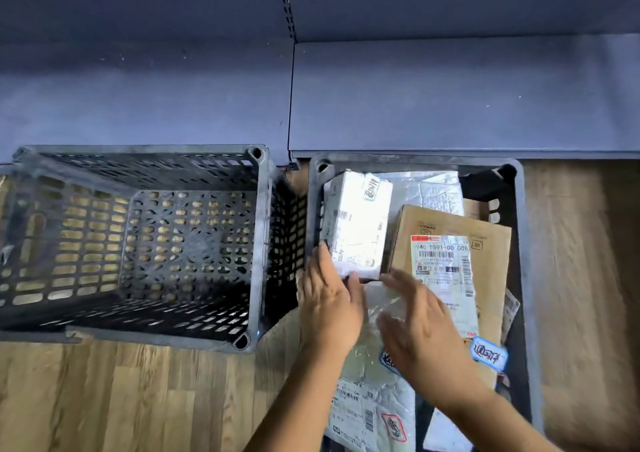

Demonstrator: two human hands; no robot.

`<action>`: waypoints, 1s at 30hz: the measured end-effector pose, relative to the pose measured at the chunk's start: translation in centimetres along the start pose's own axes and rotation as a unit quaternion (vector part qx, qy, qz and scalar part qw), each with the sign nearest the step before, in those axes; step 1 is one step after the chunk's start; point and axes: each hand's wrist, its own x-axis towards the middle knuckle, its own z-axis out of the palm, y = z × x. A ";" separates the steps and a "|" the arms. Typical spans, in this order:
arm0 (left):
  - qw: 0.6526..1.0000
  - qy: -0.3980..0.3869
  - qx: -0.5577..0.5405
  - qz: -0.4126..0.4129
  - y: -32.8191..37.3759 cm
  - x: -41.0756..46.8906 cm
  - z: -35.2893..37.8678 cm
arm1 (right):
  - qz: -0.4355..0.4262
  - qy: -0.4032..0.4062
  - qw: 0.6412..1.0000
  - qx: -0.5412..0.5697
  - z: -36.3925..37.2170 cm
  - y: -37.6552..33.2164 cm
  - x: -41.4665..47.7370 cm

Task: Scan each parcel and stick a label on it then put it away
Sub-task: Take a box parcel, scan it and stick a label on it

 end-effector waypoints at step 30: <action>0.956 -0.204 0.157 0.138 -0.8 -9.2 -1.0 | 0.148 -0.052 0.986 -0.056 -3.8 2.7 -6.1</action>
